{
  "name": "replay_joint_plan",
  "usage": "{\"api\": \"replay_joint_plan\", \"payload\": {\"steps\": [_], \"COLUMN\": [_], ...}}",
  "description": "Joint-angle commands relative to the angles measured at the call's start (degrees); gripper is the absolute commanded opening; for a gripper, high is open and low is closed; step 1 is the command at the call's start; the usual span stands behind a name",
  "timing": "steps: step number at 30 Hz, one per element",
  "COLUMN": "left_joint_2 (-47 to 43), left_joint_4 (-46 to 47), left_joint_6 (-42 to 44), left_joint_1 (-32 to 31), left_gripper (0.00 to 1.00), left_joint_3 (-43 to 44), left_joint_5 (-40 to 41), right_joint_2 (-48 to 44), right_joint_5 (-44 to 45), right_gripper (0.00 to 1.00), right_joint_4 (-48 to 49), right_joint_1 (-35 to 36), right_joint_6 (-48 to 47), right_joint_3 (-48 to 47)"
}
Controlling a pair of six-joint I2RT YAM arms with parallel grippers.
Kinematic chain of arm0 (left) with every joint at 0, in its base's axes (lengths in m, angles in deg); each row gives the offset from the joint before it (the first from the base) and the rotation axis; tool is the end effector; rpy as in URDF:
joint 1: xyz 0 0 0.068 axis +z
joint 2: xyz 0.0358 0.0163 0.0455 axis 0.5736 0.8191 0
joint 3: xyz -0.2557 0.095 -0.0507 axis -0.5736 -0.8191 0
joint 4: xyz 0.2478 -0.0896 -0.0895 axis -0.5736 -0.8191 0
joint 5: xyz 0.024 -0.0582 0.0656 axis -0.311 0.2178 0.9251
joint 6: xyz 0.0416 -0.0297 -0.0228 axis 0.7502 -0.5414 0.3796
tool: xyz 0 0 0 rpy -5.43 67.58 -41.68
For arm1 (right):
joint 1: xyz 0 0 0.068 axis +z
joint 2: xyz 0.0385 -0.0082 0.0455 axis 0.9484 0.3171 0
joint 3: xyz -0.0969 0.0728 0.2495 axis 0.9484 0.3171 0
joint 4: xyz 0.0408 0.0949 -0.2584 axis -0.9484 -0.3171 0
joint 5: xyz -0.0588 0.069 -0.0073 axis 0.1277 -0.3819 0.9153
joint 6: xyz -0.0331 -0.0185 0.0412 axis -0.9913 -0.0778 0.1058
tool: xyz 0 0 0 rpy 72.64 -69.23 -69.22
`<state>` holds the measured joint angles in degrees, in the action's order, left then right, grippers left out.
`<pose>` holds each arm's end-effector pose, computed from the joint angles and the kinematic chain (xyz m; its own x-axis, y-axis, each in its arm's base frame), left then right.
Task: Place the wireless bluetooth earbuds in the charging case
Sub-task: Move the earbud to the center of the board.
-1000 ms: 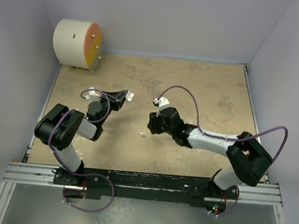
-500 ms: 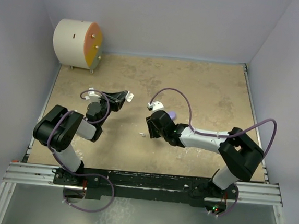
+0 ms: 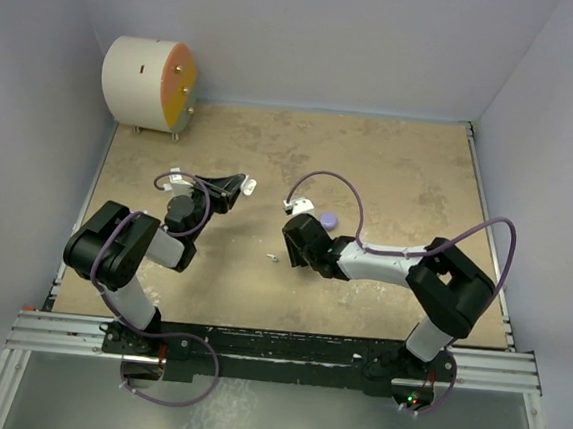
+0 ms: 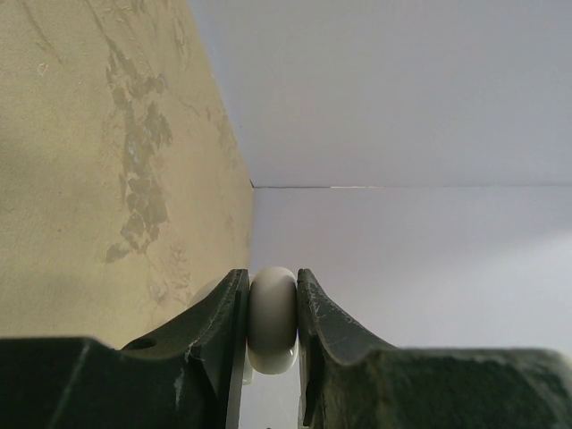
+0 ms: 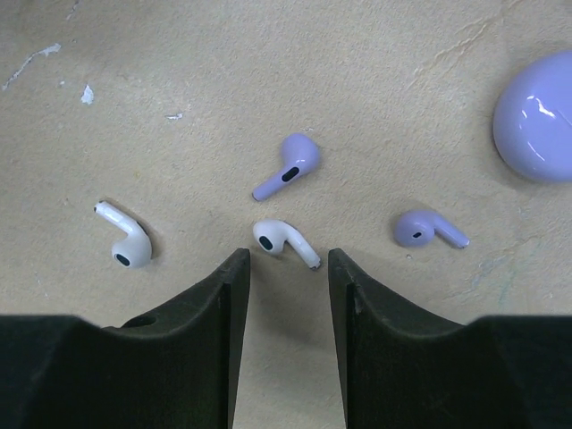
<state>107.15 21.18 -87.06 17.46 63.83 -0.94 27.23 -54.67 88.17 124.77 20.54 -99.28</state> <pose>0.2720 -0.0873 0.1414 -0.3293 -0.9442 -0.0070 0.0050 0.0057 -1.0000 0.2185 0.2705 0.1521 -0.6194 -0.2002 -0.7591 -0.3877 0.9188 0.0740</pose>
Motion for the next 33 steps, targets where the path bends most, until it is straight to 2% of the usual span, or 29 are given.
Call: {"api": "replay_joint_plan", "payload": {"steps": [1, 14, 20, 33], "left_joint_2": [-0.51, 0.43, 0.20, -2.05], "left_joint_4": [3.54, 5.08, 5.55, 4.56], "left_joint_6": [-0.75, -1.26, -1.28, -1.10], "left_joint_1": [-0.01, 0.00, 0.17, 1.09], "left_gripper": [0.00, 0.00, 0.00, 0.00], "left_joint_3": [-0.17, -0.52, -1.23, -2.37], "left_joint_5": [-0.33, -0.06, 0.07, 0.03], "right_joint_2": [-1.17, -5.44, -3.84, 1.69], "right_joint_5": [2.31, -1.84, -1.41, 1.79], "right_gripper": [0.43, 0.47, 0.51, 0.50], "right_joint_4": [-0.35, -0.35, -1.06, -1.21], "right_joint_1": [0.44, 4.35, 8.20, 10.33], "right_joint_6": [0.47, 0.59, 2.81, 4.96], "right_joint_3": [-2.64, -5.42, -6.19, -5.73]}}
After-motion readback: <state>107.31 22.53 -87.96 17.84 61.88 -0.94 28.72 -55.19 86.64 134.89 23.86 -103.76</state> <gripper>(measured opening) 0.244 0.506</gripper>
